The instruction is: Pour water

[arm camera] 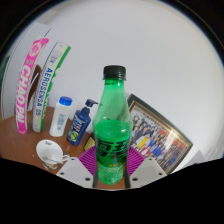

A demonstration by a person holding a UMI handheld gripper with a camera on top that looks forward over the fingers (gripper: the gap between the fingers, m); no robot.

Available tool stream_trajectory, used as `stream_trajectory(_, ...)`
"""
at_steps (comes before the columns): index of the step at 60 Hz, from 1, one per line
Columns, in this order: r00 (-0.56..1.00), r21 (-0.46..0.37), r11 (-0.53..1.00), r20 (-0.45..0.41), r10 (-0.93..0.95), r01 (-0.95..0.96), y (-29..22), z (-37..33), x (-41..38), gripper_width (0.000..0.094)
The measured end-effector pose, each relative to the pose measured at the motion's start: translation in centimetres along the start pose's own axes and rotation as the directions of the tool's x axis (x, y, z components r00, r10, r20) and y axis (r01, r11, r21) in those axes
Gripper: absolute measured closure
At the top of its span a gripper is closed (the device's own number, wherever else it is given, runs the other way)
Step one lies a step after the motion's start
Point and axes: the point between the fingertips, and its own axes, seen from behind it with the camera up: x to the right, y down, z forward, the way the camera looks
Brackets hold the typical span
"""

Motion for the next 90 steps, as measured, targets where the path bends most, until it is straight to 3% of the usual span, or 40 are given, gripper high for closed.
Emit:
stream_trajectory(6,0.975,0.000,0.978,0.075,0.209,-0.209,2.4,1.1,-2.4,0.0580)
stream_trajectory(16,0.916,-0.049,0.926,0.135,0.378,-0.375,6.8,2.8,-5.6,0.0582)
stream_trajectory(29,0.867,-0.104,0.876,0.130,0.482,-0.471,11.7,4.4,-7.2,0.0574)
stream_trajectory(38,0.867,-0.059,0.876,0.127,0.481,-0.478,11.6,4.0,-6.9,0.0570)
stream_trajectory(49,0.875,-0.069,0.883,0.121,0.470,-0.465,12.0,3.6,-7.1,0.0386)
stream_trajectory(55,0.875,-0.155,0.878,0.115,0.471,-0.452,13.0,2.9,-7.6,0.0065)
stream_trajectory(58,0.879,-0.186,0.876,0.095,0.468,-0.446,13.3,2.2,-7.3,0.0101)
stream_trajectory(79,0.884,-0.378,0.814,-0.025,0.468,-0.441,10.6,-11.0,-7.6,0.0084)
stream_trajectory(90,0.887,-0.415,0.798,-0.054,0.458,-0.438,7.7,-19.3,-10.1,0.0086)
